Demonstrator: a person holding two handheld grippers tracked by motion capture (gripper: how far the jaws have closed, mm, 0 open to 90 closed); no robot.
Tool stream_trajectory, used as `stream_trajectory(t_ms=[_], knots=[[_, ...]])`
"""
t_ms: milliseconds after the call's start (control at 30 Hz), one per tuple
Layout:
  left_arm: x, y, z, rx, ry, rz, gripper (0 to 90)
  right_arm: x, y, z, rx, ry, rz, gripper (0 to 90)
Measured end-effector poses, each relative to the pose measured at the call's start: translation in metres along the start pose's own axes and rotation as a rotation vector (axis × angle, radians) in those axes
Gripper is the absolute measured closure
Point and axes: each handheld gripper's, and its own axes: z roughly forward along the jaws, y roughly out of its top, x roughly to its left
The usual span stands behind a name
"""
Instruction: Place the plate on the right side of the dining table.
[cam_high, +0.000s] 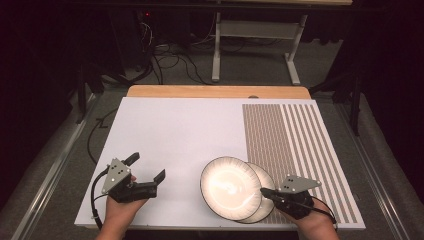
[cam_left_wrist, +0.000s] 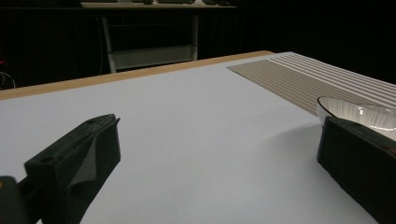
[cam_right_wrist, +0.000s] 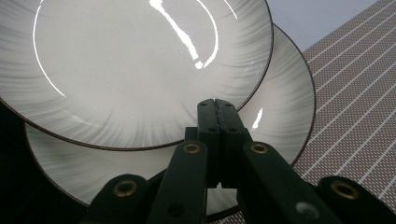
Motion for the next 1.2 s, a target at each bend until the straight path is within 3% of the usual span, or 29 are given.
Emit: stream_trajectory(t_ms=[167,533,700,867,933,1033,1200], knots=[[-0.004,0.002,0.001,0.006,-0.025,-0.012,0.3,0.002,0.001,0.002,0.002,0.012,-0.002,90.0],[-0.039,0.011,0.014,0.03,-0.138,0.025,0.2,0.007,0.004,0.007,0.007,0.029,-0.012,90.0],[-0.051,0.02,0.024,0.046,-0.15,0.043,0.3,0.008,0.004,0.008,0.006,0.03,-0.015,90.0],[-0.065,0.027,0.04,0.068,-0.175,0.028,0.2,0.008,0.004,0.009,0.007,0.034,-0.016,90.0],[-0.077,0.025,0.05,0.114,-0.212,0.023,0.7,0.009,0.004,0.01,0.009,0.033,-0.013,90.0],[-0.084,0.021,0.056,0.158,-0.24,0.02,0.7,0.009,0.005,0.01,0.011,0.032,-0.018,90.0],[-0.096,0.008,0.07,0.299,-0.319,-0.018,1.4,0.008,0.005,0.01,0.01,0.032,-0.021,90.0]])
